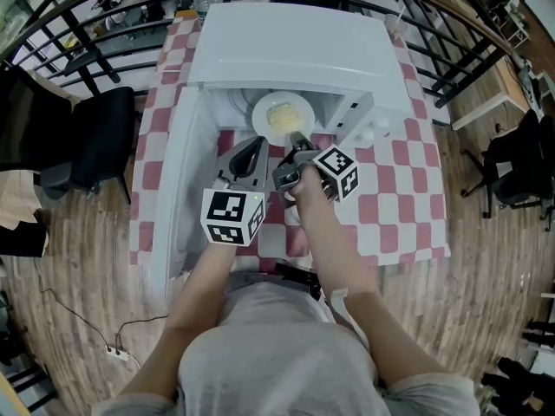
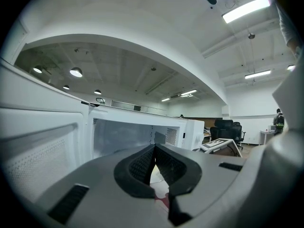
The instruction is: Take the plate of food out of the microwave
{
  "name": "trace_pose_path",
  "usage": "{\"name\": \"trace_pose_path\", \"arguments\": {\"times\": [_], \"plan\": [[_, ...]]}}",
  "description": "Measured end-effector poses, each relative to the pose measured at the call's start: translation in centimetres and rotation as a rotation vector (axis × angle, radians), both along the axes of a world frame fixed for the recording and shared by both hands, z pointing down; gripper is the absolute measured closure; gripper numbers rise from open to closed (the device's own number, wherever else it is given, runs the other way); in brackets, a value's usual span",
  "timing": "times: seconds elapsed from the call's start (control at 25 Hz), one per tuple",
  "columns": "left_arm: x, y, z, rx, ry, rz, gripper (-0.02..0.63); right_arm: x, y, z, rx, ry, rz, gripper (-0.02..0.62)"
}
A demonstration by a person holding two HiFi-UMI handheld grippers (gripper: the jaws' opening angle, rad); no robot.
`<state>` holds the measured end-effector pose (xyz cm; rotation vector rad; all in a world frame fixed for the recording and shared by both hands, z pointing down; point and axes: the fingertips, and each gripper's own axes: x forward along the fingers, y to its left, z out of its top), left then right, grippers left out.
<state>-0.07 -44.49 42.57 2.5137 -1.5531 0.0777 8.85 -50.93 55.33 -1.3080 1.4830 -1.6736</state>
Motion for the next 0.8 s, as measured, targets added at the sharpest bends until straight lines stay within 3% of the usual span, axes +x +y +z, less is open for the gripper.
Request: {"name": "trace_pose_path", "arguments": {"times": [0.8], "plan": [[-0.3, 2.5, -0.8, 0.021, 0.014, -0.027, 0.603, 0.7, 5.0, -3.2, 0.068, -0.016, 0.052, 0.563]]}}
